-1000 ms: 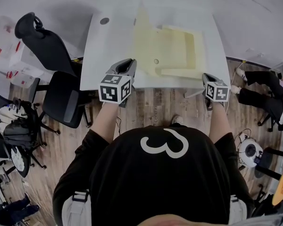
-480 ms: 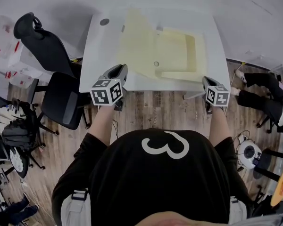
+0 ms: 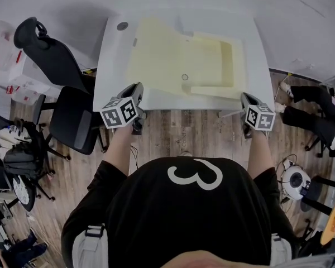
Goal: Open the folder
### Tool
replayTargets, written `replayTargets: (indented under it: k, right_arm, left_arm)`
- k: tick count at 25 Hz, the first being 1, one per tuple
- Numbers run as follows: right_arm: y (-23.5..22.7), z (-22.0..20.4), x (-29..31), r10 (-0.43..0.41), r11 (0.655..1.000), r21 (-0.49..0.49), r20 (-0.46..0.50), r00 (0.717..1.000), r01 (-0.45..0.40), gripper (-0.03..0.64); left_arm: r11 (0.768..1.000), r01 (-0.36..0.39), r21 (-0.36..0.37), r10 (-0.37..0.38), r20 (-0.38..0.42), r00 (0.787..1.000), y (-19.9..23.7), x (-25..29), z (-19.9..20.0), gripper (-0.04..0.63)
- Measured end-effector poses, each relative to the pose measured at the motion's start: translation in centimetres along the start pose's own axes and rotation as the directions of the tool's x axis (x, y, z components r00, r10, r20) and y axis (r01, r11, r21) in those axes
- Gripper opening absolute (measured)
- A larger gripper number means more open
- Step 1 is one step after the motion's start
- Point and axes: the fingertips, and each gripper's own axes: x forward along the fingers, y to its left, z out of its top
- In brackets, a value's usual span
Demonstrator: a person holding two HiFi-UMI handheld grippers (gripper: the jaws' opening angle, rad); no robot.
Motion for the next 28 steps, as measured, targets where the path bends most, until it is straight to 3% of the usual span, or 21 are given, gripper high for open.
replayTargets:
  k: [9, 13, 18, 28]
  right_arm:
    - [0.0, 0.0, -0.1, 0.008, 0.998, 0.056, 0.059, 0.998, -0.012, 0.024]
    - [0.2, 0.1, -0.1, 0.019, 0.999, 0.024, 0.105, 0.994, -0.022, 0.025]
    - [0.6, 0.5, -1.0, 0.018, 1.0, 0.007, 0.122, 0.992, -0.019, 0.025]
    - [3.6, 1.2, -7.4, 0.07, 0.997, 0.006, 0.19, 0.979, -0.073, 0.025]
  left_arm:
    - [0.985, 0.039, -0.171, -0.028, 0.065, 0.997, 2.0, 0.7, -0.3, 0.026]
    - [0.974, 0.055, -0.221, -0.037, 0.087, 0.996, 1.6, 0.8, -0.2, 0.026]
    - [0.979, 0.074, -0.192, -0.052, 0.116, 0.992, 0.1, 0.5, 0.9, 0.027]
    - [0.99, 0.131, -0.058, -0.122, 0.139, 0.983, -4.7, 0.0, 3.0, 0.051]
